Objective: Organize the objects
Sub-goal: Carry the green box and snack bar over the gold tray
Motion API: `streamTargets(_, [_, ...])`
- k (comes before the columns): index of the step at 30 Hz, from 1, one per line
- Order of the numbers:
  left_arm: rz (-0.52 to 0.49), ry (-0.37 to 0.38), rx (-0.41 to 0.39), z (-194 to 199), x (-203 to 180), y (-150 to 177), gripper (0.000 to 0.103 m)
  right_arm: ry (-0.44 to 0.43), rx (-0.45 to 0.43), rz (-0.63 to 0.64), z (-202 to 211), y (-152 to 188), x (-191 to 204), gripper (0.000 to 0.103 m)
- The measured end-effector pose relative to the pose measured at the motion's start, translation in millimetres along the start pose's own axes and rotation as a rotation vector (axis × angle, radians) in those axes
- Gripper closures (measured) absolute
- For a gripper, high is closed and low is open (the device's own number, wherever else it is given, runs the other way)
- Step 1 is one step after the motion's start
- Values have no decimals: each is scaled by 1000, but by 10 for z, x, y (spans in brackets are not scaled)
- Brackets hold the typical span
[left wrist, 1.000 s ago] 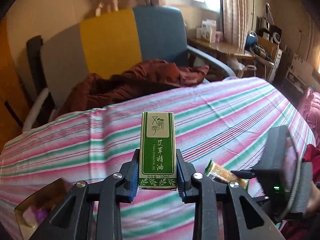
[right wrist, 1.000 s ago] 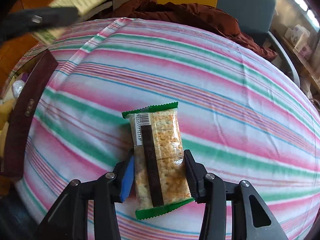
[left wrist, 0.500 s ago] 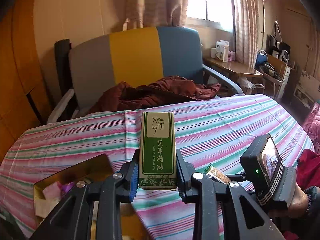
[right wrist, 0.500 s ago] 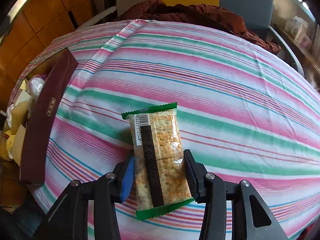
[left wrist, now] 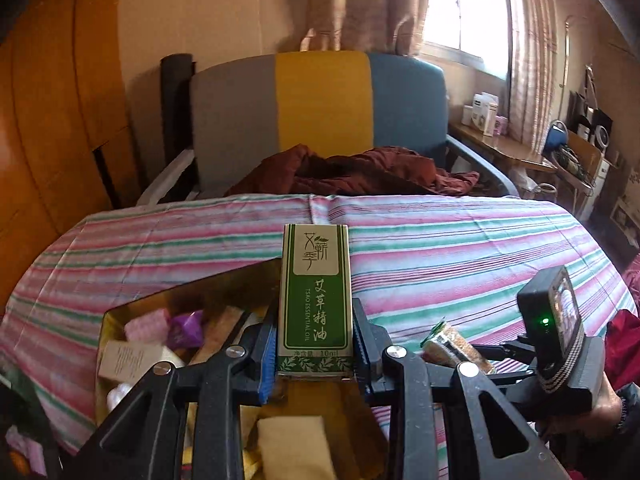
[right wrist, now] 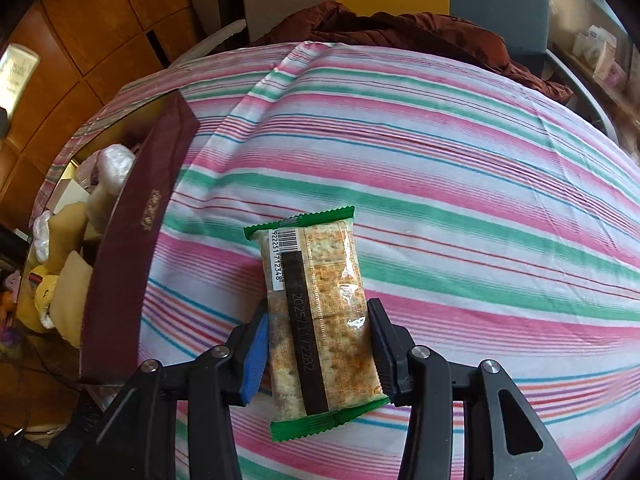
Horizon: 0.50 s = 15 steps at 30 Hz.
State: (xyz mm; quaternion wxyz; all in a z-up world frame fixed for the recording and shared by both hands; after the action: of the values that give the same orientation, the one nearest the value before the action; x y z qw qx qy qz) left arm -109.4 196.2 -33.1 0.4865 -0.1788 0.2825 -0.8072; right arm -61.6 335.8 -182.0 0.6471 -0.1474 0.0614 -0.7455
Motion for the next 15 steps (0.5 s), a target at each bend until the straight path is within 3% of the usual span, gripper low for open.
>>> streamTargets(15, [106,-20,52,-26,498,481,72,-17,-10,8,27,104,301,57])
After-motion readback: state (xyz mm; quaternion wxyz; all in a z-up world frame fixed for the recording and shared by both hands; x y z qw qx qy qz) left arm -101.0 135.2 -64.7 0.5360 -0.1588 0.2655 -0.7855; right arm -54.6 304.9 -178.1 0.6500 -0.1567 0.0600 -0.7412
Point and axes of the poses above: each gripper's, at about its wrist camera, not at the fingertips, and z roughly against the way its jaws point, x to its left, y to its underside, the point moved 9 cm from there along -z, roughly the way its jaws point, and after that the axes turned 10 degrees about x, right-handed, at the moved point
